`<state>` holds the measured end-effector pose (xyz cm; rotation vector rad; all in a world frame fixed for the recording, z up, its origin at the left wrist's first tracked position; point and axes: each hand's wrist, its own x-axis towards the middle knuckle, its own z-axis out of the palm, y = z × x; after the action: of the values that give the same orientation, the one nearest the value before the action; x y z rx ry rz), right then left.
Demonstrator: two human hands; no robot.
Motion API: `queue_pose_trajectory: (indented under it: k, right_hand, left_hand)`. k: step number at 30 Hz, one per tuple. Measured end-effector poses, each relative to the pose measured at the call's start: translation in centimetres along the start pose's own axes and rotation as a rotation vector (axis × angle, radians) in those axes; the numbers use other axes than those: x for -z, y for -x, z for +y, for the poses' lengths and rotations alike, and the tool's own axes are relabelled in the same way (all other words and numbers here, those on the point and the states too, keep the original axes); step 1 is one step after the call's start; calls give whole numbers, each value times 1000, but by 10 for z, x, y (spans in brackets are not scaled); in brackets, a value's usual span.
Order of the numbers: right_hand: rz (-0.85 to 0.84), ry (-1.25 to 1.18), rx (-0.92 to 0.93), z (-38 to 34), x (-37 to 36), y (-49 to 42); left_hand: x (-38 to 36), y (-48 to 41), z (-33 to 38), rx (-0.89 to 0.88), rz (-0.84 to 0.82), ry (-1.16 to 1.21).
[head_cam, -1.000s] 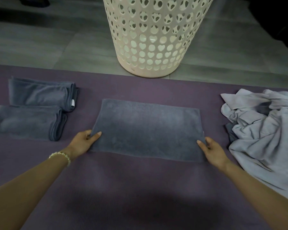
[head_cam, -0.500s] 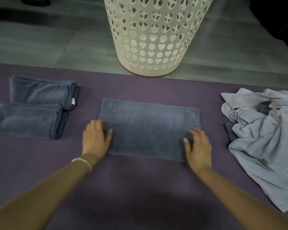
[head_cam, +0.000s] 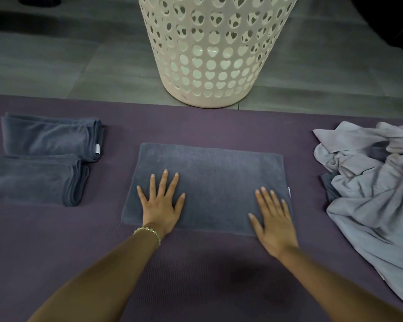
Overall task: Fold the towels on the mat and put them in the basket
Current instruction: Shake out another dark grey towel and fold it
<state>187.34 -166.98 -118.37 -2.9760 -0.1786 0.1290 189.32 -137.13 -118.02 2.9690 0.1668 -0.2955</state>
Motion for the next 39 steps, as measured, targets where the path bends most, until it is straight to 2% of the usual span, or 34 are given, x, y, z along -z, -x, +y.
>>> queue_pose_trajectory:
  k: [6,9,10,12,15,18,23,30,36,39]
  right_hand:
    - [4,-72,-209,36,17,9]
    - [63,-121,-127,9,32,-17]
    - [72,-127,-79,-5,36,-31]
    - [61,-137,22,-40,37,-62]
    - [-33,-118,145,-91,24,-100]
    - [-86,-114,136,-111,6,-120]
    - [-67,-60,117,-81,-1,-126]
    - [17,-58,-88,-25,9,-123]
    - [-3,-70,-211,20,17,-118]
    - [-77,-69,-317,37,25,-115]
  left_hand:
    - [10,-11,-25,162,56,71]
    - [18,-19,-20,287,144,223]
    - [22,-24,-14,279,174,253]
    - [30,-35,7,141,195,218]
    - [36,-53,43,-127,94,71]
    - [25,-71,46,-187,-29,-65]
    - [17,-88,6,-99,30,-67]
    - [19,-85,-24,14,125,25]
    - [20,-61,-56,131,166,267]
    - [23,-42,-67,115,156,356]
